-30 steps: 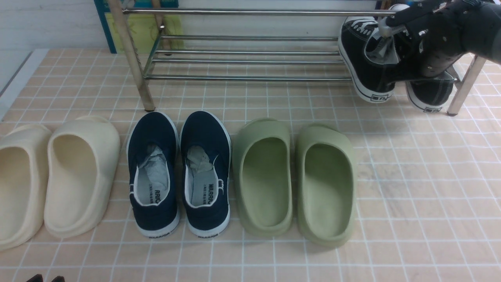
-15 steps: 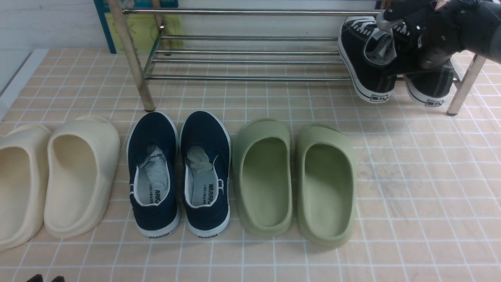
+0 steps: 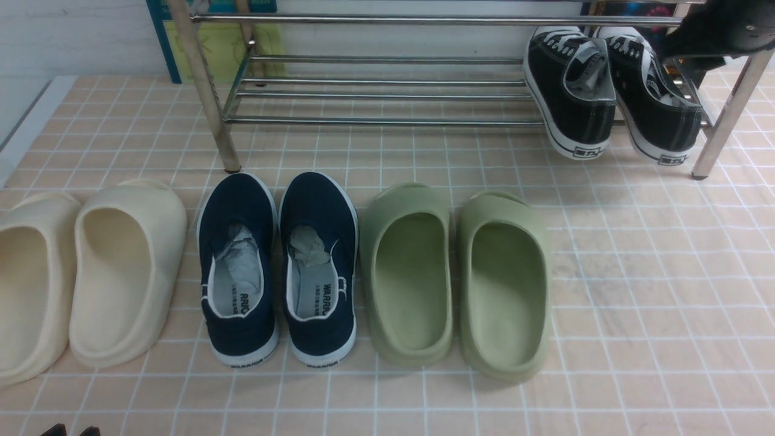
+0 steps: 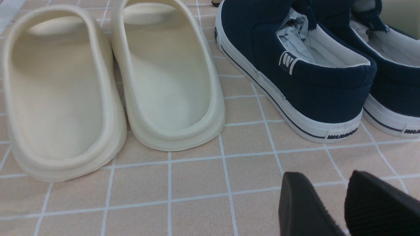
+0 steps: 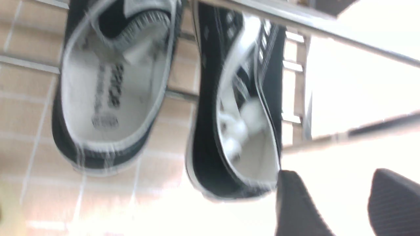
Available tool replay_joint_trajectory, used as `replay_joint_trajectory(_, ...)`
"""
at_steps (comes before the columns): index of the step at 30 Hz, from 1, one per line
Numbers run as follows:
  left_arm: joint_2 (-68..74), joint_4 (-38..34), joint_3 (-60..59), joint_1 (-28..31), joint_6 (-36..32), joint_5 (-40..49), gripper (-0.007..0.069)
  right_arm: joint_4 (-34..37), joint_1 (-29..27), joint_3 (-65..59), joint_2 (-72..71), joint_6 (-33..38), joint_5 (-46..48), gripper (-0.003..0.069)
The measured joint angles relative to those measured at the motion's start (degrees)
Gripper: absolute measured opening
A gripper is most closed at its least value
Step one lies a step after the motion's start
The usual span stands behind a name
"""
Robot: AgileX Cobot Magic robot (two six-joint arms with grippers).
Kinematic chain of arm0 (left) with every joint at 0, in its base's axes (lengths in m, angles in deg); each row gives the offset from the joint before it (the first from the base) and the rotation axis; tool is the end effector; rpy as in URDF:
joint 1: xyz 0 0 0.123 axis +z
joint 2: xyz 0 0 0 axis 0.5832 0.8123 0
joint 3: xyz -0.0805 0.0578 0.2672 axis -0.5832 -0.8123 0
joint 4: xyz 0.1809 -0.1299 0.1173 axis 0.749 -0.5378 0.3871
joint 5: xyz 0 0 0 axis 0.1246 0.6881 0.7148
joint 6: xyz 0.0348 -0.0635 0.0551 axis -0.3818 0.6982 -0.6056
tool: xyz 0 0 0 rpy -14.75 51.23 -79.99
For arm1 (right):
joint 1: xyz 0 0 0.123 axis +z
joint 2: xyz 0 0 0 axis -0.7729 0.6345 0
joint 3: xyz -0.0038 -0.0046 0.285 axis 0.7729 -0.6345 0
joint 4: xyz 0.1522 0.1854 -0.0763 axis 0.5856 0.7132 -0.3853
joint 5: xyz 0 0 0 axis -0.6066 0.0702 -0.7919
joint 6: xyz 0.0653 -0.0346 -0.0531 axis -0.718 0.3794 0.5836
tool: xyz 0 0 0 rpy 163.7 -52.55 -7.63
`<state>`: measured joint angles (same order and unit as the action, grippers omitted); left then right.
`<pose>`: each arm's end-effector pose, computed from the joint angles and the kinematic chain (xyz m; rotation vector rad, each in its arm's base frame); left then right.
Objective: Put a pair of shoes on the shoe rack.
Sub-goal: Use the right arm to put a shoe into the shoe rack
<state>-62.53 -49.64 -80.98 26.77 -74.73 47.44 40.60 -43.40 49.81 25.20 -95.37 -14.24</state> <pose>0.0522 -0.0075 0.1729 0.1453 1.8583 -0.0965 0.4215 0.0299 0.3462 -0.1487 2.4279 -0.3007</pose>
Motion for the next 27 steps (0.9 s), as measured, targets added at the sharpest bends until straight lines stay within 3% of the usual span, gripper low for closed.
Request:
replay_joint_trajectory(1,0.00,0.00,0.00,0.00,0.00,0.00,0.0239,0.00,-0.33,0.00,-0.19,0.00,0.18,0.0256)
replay_joint_trajectory(3,0.00,0.00,0.00,0.00,0.00,0.00,0.0239,3.54,-2.76,-3.71,-0.79,2.84,1.97,0.0130)
replay_joint_trajectory(7,0.00,0.00,0.00,0.00,0.00,0.00,0.0239,10.32,-7.64,-12.35,-0.34,3.61,1.23,-0.0010)
replay_joint_trajectory(12,0.00,0.00,0.00,0.00,0.00,0.00,0.0239,18.51,-10.95,-20.32,0.93,4.32,-5.86,-0.0018)
replay_joint_trajectory(21,0.00,0.00,0.00,0.00,0.00,0.00,0.0239,26.12,-10.03,-21.01,1.34,6.67,-23.34,-0.0018)
replay_joint_trajectory(27,0.00,0.00,0.00,0.00,0.00,0.00,0.0239,30.20,-10.03,-21.01,1.08,6.67,-24.53,-0.0018)
